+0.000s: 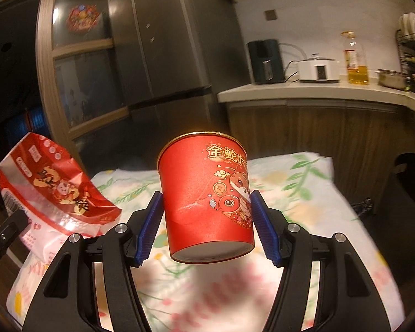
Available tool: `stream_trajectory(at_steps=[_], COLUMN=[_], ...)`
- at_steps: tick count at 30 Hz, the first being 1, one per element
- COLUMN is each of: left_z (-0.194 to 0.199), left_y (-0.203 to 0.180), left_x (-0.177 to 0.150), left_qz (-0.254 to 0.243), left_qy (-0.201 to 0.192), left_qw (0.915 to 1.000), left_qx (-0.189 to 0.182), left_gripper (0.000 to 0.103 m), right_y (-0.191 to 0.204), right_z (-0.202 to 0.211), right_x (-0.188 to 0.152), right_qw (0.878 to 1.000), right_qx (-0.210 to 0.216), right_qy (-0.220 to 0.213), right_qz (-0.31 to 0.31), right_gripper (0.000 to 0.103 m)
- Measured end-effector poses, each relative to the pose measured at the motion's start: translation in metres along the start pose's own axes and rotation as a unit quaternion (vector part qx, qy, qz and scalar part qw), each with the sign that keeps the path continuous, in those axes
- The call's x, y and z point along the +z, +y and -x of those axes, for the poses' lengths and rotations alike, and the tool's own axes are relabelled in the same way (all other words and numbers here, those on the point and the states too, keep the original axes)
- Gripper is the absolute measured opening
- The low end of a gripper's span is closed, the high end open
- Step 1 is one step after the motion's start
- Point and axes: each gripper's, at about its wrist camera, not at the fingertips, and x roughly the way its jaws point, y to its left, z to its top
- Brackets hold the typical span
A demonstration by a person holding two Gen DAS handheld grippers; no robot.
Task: Collect trash
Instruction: 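Carry the red snack bag and red cup over the black bin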
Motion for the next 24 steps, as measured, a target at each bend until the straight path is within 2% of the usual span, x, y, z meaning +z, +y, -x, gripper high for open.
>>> stream_trajectory(at_steps=[6, 10, 16, 21, 24], left_z=[-0.011, -0.022, -0.039, -0.053, -0.06], left_y=[-0.057, -0.109, -0.185, -0.244, -0.269], left_x=[0.0, -0.004, -0.011, -0.023, -0.03], left_qz=[-0.031, -0.051, -0.072, -0.091, -0.1], left_qy=[0.001, 0.003, 0.007, 0.01, 0.013], left_qw=[0.9982, 0.9939, 0.9827, 0.9709, 0.9661], left_qx=[-0.051, -0.098, -0.171, -0.221, -0.237], left_gripper=[0.0, 0.0, 0.0, 0.0, 0.0], right_y=[-0.058, -0.102, -0.175, -0.222, -0.241], right_z=[0.034, 0.057, 0.095, 0.117, 0.127], right_x=[0.01, 0.013, 0.017, 0.018, 0.017], right_qw=[0.998, 0.995, 0.981, 0.97, 0.965], right_qx=[-0.044, -0.083, -0.16, -0.199, -0.215], right_qy=[-0.028, -0.047, -0.081, -0.1, -0.107], right_qz=[-0.025, -0.041, -0.071, -0.097, -0.108], right_gripper=[0.062, 0.062, 0.062, 0.062, 0.062])
